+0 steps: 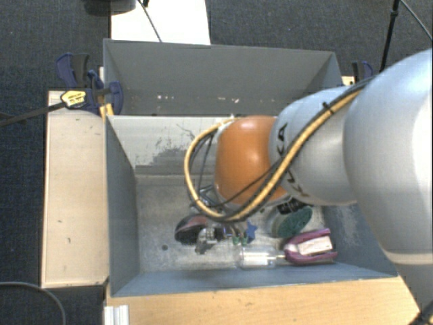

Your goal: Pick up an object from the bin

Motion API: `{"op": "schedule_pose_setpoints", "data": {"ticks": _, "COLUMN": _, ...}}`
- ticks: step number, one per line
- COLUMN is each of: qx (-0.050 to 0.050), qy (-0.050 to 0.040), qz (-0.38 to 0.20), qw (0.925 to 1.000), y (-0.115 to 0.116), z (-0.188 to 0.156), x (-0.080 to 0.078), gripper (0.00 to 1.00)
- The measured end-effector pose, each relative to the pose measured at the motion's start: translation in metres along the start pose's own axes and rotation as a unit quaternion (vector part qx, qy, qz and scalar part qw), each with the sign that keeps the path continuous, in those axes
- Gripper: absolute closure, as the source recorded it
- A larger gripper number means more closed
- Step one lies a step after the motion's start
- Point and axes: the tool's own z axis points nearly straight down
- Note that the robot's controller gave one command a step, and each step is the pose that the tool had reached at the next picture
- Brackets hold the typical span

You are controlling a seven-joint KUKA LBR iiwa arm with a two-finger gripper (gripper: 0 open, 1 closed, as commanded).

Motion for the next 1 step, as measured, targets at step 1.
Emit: {"op": "schedule_pose_setpoints", "data": {"ticks": 1, "qx": 0.000, "qy": -0.0010, "qz": -0.002, "qw": 1.0000, "y": 0.0005, "z": -0.0615, "x": -0.0017, "gripper": 1.00}}
